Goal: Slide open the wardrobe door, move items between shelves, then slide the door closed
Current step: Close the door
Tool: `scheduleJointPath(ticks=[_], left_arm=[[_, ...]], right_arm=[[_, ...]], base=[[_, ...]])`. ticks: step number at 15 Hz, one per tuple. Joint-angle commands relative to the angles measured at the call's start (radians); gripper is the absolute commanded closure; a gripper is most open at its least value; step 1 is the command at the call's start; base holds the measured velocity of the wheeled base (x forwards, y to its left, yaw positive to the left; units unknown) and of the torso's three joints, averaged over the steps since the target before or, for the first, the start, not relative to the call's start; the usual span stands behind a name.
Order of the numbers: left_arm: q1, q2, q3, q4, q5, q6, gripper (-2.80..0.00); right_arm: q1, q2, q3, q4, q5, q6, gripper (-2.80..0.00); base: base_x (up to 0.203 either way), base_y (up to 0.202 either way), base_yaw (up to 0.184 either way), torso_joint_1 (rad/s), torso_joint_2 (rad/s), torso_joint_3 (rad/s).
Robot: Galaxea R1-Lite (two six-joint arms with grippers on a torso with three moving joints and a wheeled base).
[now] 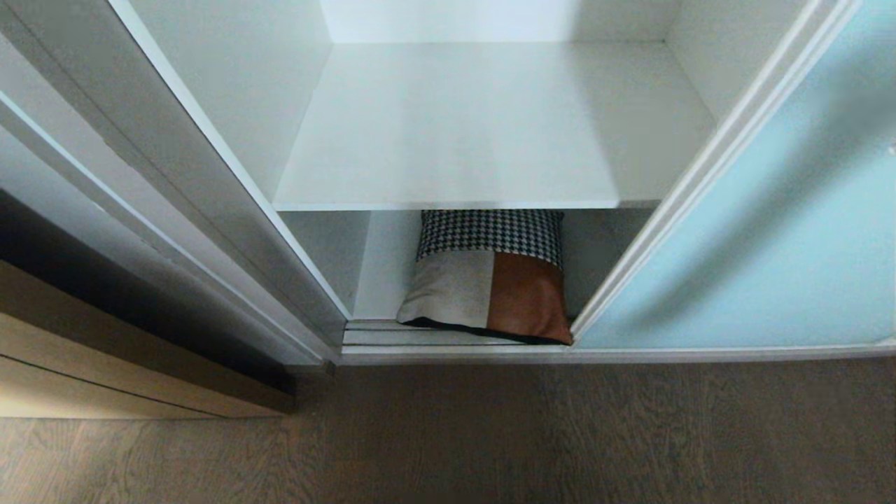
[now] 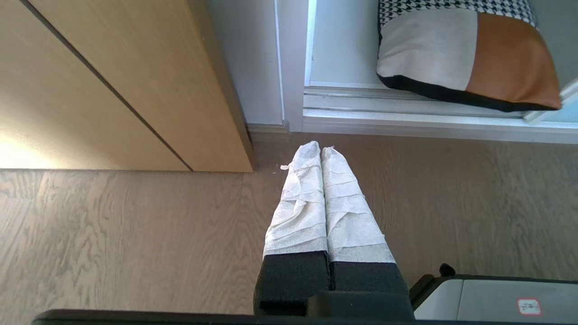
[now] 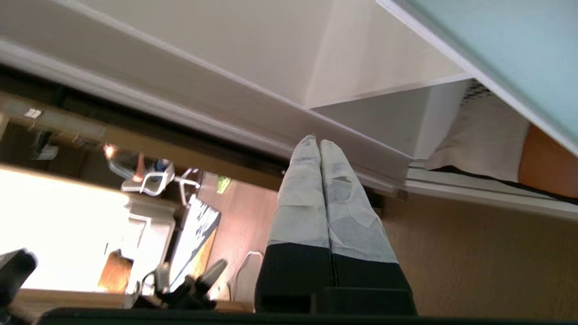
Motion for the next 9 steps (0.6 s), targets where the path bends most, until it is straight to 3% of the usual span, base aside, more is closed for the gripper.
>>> scheduleJointPath(ticks=[1,9], left_arm=[[-0.001,0.002,0.002,0.0,0.001,-0.001,0.0],[-0.001,0.002,0.002,0.0,0.001,-0.001,0.0]], right_arm=[[0.004,-0.056,0.012,0.006,0.005,0.006,0.0],[0.021,-0.107,0.075,0.02,0.003,-0.005,0.0]], base=[[0.0,0.0,0.0,0.0,0.0,0.0],[0.0,0.0,0.0,0.0,0.0,0.0]])
